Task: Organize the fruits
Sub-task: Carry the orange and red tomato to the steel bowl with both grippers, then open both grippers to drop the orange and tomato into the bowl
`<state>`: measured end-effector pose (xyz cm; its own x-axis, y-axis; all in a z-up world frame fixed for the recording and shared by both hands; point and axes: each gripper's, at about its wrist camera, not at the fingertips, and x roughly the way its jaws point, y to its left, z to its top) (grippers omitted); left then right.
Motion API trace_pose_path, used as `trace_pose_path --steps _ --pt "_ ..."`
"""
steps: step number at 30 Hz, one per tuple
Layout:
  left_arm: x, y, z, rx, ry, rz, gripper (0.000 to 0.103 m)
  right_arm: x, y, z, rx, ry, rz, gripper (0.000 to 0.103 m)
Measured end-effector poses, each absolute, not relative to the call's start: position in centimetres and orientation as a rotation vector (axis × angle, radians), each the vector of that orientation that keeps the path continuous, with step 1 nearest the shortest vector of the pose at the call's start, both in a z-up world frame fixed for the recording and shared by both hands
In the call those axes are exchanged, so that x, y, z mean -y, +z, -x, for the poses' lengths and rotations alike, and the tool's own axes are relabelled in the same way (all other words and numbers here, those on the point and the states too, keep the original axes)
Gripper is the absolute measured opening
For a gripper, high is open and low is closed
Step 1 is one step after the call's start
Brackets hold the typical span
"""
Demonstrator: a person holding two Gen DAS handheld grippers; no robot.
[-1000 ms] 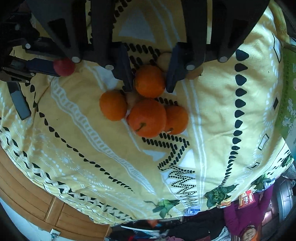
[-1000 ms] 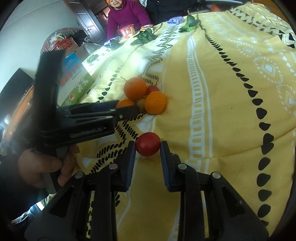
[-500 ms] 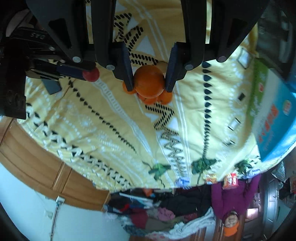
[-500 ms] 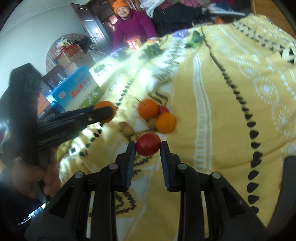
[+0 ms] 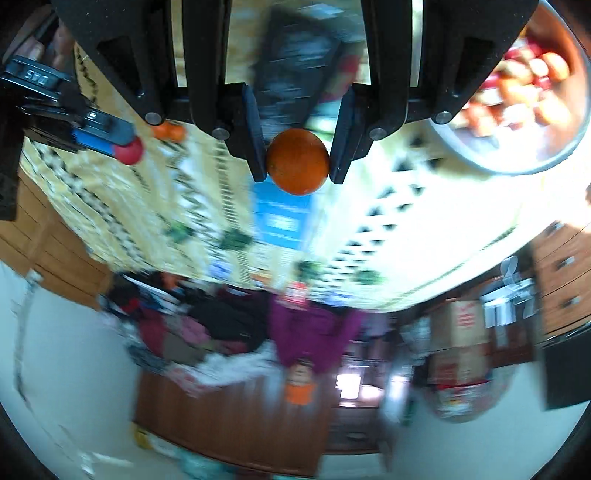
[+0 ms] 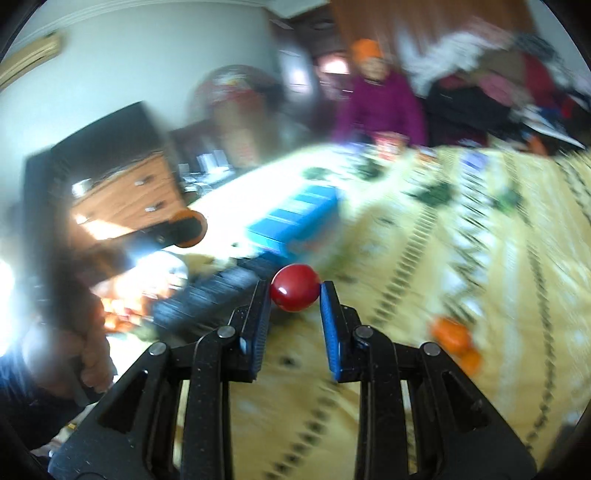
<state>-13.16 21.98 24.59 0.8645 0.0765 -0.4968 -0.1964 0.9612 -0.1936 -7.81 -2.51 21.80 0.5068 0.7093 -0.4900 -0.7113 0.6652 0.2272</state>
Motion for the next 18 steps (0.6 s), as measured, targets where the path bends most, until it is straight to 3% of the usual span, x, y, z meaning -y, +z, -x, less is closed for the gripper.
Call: trace_pose_path --steps 9,18 --pt "-37.3 20.7 21.0 -0.558 0.493 0.389 0.035 -14.9 22.0 11.3 -0.657 1.144 0.123 0.028" --pt "-39.5 16.3 24.1 -0.631 0.536 0.457 0.035 -23.3 17.6 14.9 -0.810 1.245 0.246 0.028"
